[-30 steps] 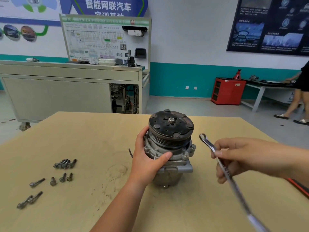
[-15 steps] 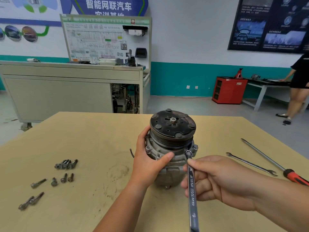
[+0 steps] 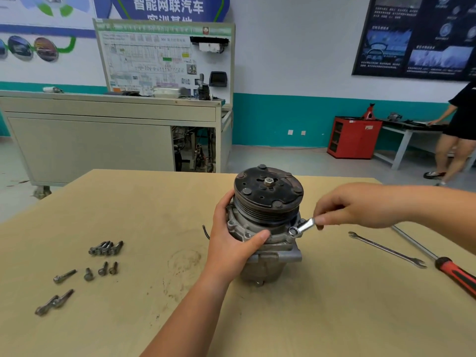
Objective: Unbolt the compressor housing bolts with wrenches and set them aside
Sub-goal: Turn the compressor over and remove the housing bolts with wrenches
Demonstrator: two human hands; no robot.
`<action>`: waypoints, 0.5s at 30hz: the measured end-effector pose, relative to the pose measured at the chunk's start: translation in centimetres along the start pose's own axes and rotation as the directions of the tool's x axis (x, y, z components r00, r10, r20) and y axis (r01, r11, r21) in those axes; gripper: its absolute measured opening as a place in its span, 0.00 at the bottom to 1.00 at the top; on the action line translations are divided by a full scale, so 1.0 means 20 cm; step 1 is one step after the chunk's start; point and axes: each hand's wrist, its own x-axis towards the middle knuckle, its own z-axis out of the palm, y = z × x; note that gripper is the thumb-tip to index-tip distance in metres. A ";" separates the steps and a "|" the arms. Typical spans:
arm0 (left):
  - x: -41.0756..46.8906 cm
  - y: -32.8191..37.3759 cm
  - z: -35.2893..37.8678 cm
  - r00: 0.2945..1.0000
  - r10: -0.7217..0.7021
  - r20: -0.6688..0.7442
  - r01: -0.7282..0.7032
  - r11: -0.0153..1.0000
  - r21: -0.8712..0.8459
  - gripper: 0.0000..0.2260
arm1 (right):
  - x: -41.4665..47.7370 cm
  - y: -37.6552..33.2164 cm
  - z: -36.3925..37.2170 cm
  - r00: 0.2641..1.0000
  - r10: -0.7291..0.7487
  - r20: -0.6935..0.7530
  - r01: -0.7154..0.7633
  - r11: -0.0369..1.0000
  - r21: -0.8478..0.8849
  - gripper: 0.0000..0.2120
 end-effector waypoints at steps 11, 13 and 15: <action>0.00 0.02 0.01 1.000 0.019 -0.003 -0.019 1.000 0.002 0.35 | -0.09 -0.09 0.33 0.994 0.011 0.112 -0.106 0.416 0.903 0.12; 0.00 0.02 0.01 1.000 0.024 0.001 -0.024 1.000 -0.002 0.36 | -0.09 -0.12 0.35 0.996 0.045 0.079 -0.090 0.352 0.932 0.12; 0.00 0.02 0.01 1.000 0.026 0.001 -0.026 1.000 -0.005 0.36 | -0.10 -0.14 0.35 0.996 0.065 0.054 -0.073 0.327 0.942 0.12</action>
